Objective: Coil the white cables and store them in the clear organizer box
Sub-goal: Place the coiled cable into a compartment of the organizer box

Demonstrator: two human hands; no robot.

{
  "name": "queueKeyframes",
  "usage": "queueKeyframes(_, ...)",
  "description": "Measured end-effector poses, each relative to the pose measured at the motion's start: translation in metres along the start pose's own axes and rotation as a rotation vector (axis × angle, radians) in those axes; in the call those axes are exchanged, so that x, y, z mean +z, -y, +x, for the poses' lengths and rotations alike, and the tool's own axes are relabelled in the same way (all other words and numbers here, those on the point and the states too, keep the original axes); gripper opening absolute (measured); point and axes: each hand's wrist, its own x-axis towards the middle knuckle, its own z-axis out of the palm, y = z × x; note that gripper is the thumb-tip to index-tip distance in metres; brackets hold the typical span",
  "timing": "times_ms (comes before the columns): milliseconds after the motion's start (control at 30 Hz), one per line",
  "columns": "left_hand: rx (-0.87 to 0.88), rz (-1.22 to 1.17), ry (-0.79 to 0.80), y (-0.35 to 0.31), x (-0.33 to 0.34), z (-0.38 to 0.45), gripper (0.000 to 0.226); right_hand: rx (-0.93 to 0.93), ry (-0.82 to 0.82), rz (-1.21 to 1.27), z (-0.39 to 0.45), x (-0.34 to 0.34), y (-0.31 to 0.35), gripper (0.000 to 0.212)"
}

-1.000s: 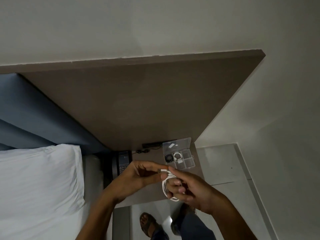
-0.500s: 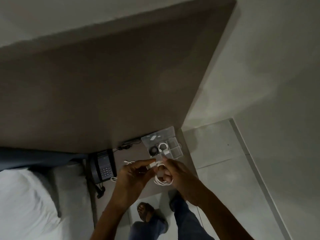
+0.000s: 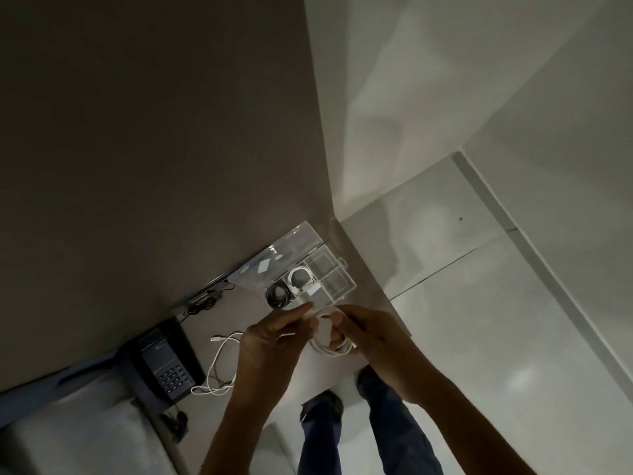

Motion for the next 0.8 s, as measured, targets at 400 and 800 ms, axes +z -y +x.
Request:
queueKeyframes(400, 0.276, 0.454, 0.099, 0.04, 0.022, 0.047, 0.027, -0.043, -0.087, 0.169, 0.057, 0.012, -0.063, 0.028)
queueKeyframes(800, -0.039, 0.078, 0.252, 0.106, 0.042, 0.097, 0.029, -0.088, -0.11, 0.221, 0.119, 0.002, -0.109, 0.028)
